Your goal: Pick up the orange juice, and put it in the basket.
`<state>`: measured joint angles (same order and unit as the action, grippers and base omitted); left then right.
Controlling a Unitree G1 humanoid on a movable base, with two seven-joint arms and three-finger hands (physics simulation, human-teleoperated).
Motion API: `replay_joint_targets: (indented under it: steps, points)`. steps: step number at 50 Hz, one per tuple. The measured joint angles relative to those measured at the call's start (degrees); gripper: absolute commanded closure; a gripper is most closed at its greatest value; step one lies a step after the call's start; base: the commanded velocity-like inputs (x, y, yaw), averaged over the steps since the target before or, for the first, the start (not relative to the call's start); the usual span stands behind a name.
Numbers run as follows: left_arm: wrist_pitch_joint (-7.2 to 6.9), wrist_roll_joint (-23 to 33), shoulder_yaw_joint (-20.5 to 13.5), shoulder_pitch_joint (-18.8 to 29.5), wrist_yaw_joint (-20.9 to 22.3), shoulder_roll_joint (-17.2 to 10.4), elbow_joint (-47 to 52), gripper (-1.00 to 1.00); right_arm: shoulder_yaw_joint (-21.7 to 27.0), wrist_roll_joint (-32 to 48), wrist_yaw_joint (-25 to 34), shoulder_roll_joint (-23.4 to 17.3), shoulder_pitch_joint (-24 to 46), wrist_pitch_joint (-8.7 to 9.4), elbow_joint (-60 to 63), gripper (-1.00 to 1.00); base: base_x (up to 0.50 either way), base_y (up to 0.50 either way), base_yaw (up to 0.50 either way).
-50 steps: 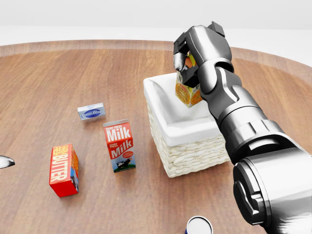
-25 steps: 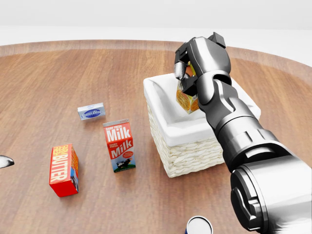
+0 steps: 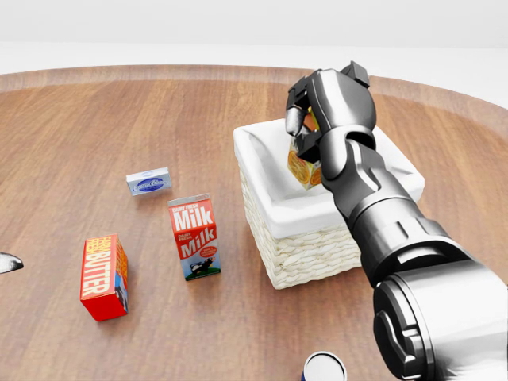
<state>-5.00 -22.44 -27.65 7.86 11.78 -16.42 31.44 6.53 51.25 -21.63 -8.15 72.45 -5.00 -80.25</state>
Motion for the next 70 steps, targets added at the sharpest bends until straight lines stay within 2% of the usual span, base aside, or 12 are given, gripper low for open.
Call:
replay_joint_targets:
  steps: [70]
  points:
    - [0.0, -0.58, -0.23, 0.04, -0.35, -0.09, 0.51, -1.0, 1.19, 1.17, -1.7, 3.75, -3.67, 0.0, -0.35, 1.0, 0.0, 0.0, 0.0]
